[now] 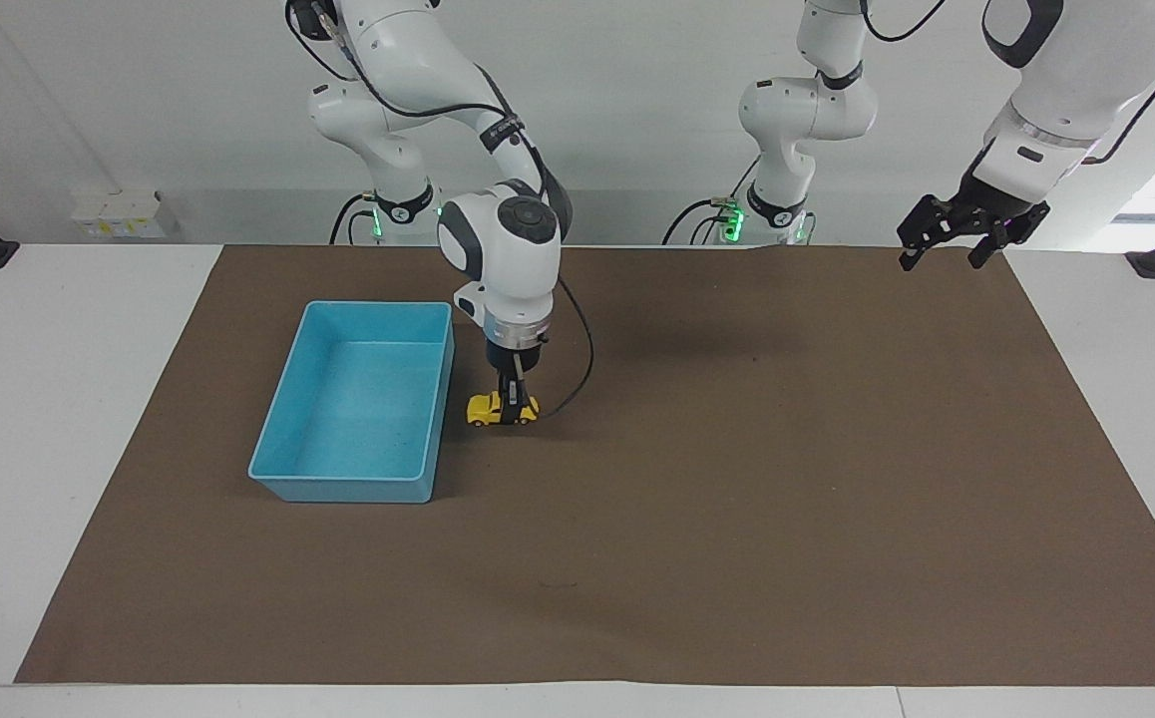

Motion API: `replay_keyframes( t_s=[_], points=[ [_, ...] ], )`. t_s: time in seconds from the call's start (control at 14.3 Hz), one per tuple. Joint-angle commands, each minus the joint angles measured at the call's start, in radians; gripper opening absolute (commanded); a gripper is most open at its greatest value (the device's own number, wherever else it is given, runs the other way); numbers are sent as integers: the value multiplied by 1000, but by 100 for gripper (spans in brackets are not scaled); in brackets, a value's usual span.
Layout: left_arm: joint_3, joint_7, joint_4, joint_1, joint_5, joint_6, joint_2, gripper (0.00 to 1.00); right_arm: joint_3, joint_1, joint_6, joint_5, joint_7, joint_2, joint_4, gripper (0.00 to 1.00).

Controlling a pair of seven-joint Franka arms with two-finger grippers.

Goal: Wind up and store yellow beetle car
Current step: 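Grasp the car with the right gripper and carry it over the bin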

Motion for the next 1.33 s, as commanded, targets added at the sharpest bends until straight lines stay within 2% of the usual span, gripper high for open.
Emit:
replay_keyframes(
  t_s=[0.0, 0.42, 0.7, 1.05, 1.26],
  points=[
    [-7, 14, -26, 8, 16, 49, -19, 100, 10, -45, -50, 44, -213, -55, -2, 0],
    [-7, 16, -34, 10, 16, 49, -22, 100, 7, -112, -195, 44, -667, -97, -3, 0],
    [-7, 16, -34, 10, 16, 44, -22, 100, 5, -192, -294, 45, -1012, -108, -14, 0],
    [-5, 89, -34, 14, 16, 49, -22, 100, 5, -269, -269, 106, -1270, -137, -77, 0],
    [-5, 80, -34, 16, 16, 50, -22, 100, 5, -304, -211, 110, -1416, -154, -123, 0]
  ],
)
